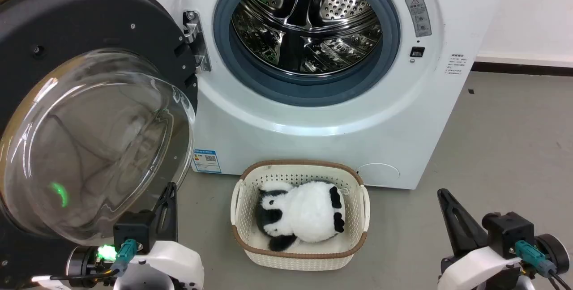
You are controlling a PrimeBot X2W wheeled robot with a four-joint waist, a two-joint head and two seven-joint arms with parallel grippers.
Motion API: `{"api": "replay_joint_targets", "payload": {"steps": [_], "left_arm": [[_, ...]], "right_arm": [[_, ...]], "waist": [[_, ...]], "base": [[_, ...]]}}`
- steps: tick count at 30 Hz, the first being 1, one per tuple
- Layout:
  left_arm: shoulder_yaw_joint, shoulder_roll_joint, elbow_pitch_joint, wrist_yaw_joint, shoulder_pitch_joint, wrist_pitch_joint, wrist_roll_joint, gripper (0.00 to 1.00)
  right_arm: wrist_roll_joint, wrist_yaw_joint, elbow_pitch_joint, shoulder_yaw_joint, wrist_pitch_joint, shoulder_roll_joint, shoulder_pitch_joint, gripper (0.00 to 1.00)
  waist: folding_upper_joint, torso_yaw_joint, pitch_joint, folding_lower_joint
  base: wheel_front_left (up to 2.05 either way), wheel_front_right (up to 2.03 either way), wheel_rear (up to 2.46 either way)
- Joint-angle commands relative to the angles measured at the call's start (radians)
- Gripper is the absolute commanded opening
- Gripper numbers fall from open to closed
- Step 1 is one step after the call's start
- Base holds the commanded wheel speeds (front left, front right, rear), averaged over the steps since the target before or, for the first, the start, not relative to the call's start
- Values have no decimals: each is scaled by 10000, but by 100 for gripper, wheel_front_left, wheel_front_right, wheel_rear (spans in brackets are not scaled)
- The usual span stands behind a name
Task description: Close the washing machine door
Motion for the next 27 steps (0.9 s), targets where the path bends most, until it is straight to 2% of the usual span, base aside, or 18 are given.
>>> {"api": "replay_joint_targets", "payload": {"steps": [1,24,25,27], "left_arm": [[9,-7,-37,-43,139,3,30,0],[9,-7,-37,-43,139,3,30,0],[4,-2,0,0,0,-1,0,100],[-5,-2,9,16,-1,-4,-1,100]], "right_arm": [[-78,8,16,1,5,38,-117,0],[-78,8,16,1,5,38,-117,0],[0,0,0,3,-1,0,0,100],[9,0,0,-5,-5,0,3,100]], "waist": [[0,0,0,0],[0,0,0,0],[0,0,0,0],[0,0,1,0]], "base": [[0,0,0],[0,0,0],[0,0,0],[0,0,0]]}}
